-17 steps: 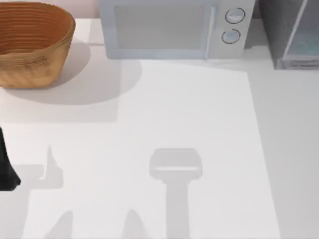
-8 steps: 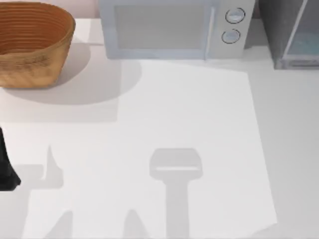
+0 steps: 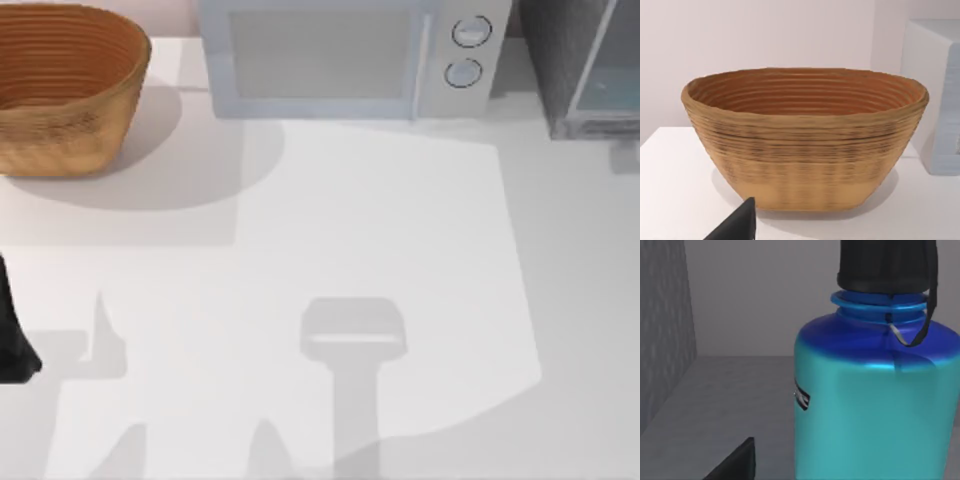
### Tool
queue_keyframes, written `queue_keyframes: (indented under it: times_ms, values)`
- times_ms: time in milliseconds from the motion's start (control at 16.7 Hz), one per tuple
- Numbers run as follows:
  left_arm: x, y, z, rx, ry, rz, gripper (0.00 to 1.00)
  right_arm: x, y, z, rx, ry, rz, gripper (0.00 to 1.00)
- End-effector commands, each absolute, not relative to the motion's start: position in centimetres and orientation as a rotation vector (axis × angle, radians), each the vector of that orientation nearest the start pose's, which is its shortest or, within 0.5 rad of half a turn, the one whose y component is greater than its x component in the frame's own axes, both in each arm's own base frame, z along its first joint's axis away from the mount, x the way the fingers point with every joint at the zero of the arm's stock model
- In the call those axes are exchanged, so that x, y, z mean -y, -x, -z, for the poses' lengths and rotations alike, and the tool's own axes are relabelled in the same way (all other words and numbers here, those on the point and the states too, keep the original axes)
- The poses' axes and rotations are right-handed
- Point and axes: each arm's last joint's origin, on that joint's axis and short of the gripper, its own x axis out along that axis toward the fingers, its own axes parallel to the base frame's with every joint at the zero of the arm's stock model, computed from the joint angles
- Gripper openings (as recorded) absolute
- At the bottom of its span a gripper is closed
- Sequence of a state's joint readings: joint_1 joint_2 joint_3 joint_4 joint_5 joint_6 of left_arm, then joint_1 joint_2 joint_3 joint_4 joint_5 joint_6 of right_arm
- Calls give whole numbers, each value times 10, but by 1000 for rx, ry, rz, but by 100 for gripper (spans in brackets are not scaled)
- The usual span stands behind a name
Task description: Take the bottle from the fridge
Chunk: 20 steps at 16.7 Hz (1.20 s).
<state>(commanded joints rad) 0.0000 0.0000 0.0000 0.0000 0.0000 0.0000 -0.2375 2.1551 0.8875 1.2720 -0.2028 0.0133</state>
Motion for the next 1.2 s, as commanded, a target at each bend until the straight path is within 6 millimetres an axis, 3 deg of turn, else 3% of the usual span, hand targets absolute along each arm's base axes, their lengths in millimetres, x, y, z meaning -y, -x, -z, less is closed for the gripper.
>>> queue_keyframes:
  times_ms: [240, 660, 960, 1200]
  values:
    - [1, -106, -160, 0, 0, 0, 100, 86, -393, -103, -1, 0, 11, 100]
    - [1, -106, -160, 0, 0, 0, 100, 86, -447, -104, 5, 1, 10, 100]
    - [1, -106, -160, 0, 0, 0, 100, 85, -450, -104, 1, 1, 10, 100]
    - [1, -106, -160, 0, 0, 0, 100, 85, -450, -104, 1, 1, 10, 70]
